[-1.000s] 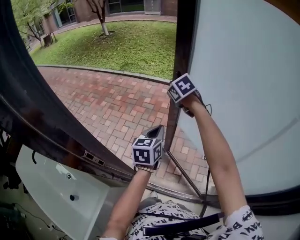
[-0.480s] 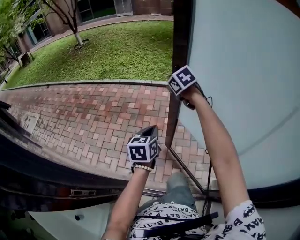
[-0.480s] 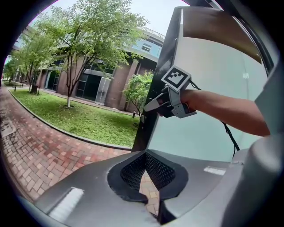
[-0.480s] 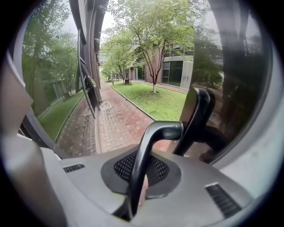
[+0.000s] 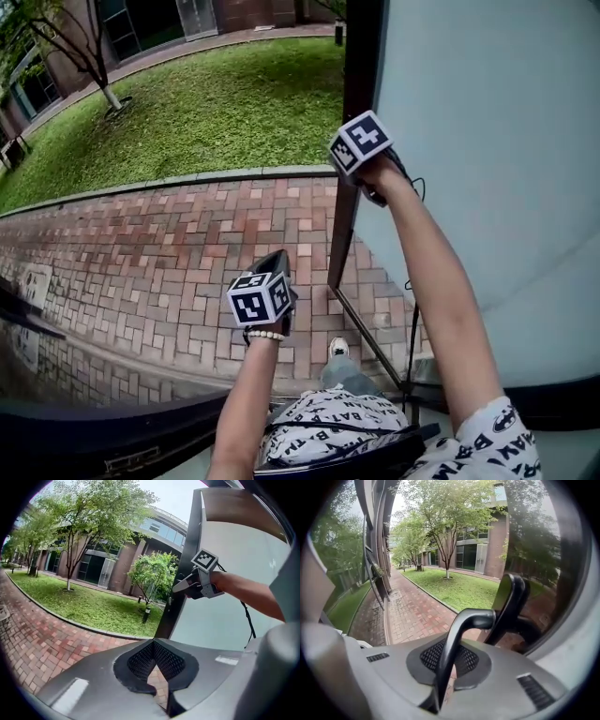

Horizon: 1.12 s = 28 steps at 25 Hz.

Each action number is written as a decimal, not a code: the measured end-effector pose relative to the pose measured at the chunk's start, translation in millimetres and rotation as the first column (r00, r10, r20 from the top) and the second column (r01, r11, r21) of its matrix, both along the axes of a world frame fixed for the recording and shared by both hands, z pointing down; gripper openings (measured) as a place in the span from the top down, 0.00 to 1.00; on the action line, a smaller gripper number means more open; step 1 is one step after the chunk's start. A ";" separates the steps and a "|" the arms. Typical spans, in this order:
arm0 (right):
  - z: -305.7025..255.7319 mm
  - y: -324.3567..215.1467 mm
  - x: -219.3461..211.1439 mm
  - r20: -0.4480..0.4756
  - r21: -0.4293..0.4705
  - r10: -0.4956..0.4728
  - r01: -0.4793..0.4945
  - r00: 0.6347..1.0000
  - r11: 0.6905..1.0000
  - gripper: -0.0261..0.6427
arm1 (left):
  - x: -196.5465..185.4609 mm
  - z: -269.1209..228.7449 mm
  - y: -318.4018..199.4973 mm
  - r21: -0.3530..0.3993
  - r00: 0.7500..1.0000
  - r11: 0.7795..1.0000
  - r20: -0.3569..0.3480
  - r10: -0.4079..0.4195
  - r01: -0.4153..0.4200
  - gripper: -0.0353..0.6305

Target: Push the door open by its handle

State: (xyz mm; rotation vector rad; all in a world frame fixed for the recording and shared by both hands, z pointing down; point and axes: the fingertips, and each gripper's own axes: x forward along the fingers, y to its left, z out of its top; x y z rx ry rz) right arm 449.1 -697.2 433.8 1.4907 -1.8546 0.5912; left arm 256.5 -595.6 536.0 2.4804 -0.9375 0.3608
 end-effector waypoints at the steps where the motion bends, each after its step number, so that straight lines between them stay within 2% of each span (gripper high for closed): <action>1: 0.0 -2.9 15.6 0.002 -0.001 0.019 -0.019 1.000 1.000 0.94 | 11.0 2.4 -4.2 -0.003 1.000 1.000 -0.003 0.005 -0.005 0.97; 6: -0.6 -5.8 104.9 -0.005 0.005 0.131 -0.131 0.991 0.991 0.94 | 66.8 6.7 -18.4 0.001 0.998 0.998 -0.013 0.055 -0.055 0.97; 9: -1.2 -4.2 150.4 -0.001 0.000 0.189 -0.189 0.982 0.982 0.94 | 87.4 5.0 -28.3 -0.001 0.997 0.997 -0.020 0.072 -0.072 0.97; 15: -6.5 7.4 254.0 -0.002 -0.003 0.319 -0.319 0.948 0.948 0.94 | 137.9 1.0 -53.1 0.000 0.993 0.993 -0.008 0.121 -0.121 0.97; 28: -13.7 73.3 428.0 0.013 0.000 0.531 -0.531 0.847 0.848 0.94 | 179.8 18.6 -85.7 -0.028 0.991 0.991 0.018 0.130 -0.130 0.97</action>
